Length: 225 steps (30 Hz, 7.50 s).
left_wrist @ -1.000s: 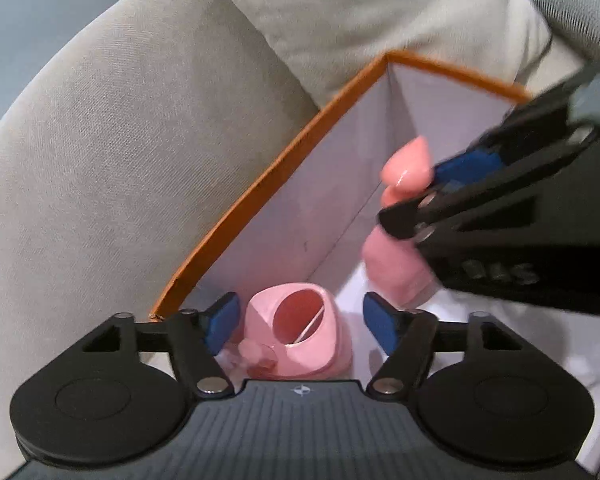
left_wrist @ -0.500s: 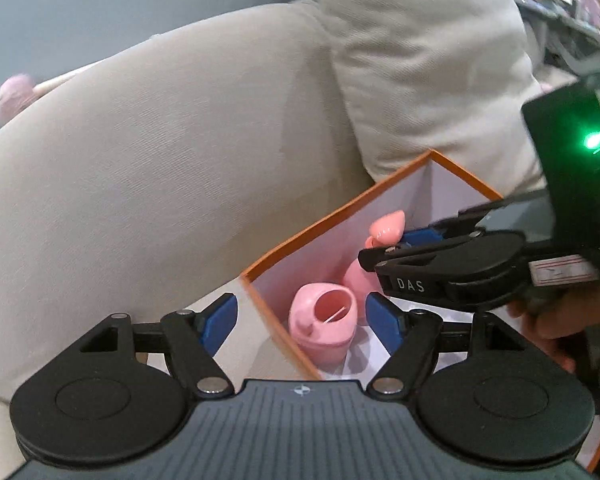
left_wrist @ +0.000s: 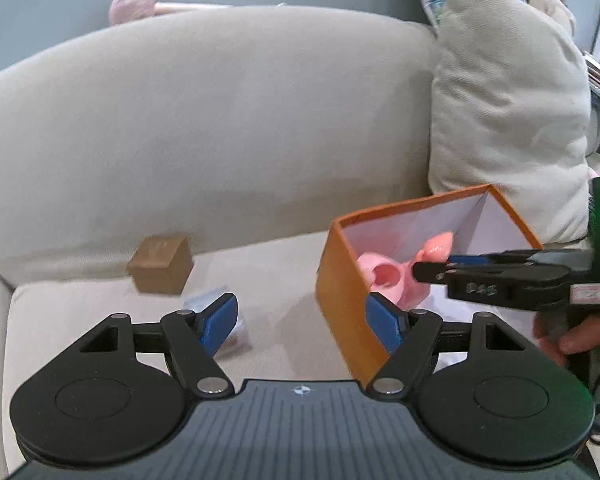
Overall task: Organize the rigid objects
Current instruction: 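Lower the pink cup into the box and open the left tool while the right tool releases the bottle, then move the left tool toward the brown cube while the right tool approaches the clear cube, then grasp the brown cardboard cube with the left tool while the right tool grasps the clear acrylic cube, then carry the brown cube with the left tool while the right tool carries the clear cube to the box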
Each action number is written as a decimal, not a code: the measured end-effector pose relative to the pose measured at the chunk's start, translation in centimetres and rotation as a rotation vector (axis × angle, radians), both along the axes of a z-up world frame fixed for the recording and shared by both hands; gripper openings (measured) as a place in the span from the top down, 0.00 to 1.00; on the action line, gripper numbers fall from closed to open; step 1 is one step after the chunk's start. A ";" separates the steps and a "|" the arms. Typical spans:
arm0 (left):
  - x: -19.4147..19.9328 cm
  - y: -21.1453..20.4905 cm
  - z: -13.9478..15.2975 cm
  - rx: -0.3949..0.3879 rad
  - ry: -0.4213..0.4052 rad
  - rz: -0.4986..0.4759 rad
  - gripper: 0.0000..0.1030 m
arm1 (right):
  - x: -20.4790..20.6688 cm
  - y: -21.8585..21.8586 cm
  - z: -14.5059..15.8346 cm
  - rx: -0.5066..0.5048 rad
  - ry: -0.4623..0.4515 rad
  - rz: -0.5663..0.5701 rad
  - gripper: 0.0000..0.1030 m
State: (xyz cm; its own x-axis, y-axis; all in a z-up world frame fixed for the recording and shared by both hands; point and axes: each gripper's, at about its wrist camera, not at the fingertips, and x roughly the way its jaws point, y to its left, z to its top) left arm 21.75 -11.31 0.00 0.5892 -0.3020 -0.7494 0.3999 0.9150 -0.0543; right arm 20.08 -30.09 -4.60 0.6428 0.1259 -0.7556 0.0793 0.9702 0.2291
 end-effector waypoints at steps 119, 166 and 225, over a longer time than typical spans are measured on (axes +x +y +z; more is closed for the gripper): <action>13.5 9.5 -7.8 0.041 0.126 0.065 0.07 | 11.8 18.4 -0.4 -0.204 0.043 0.154 0.53; 2.3 5.3 6.6 -0.026 -0.061 -0.127 0.34 | -3.9 9.6 12.6 -0.124 -0.149 0.030 0.53; 0.4 -15.5 -7.2 0.299 0.155 -0.290 0.35 | -7.6 -0.5 -0.5 -0.467 0.084 0.363 0.53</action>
State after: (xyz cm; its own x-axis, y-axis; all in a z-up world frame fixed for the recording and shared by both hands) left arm 22.16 -26.82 -7.18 0.3859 -0.1951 -0.9017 0.6505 0.7506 0.1160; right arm 12.52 -30.63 -5.08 0.5563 -0.0311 -0.8304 -0.2769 0.9353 -0.2205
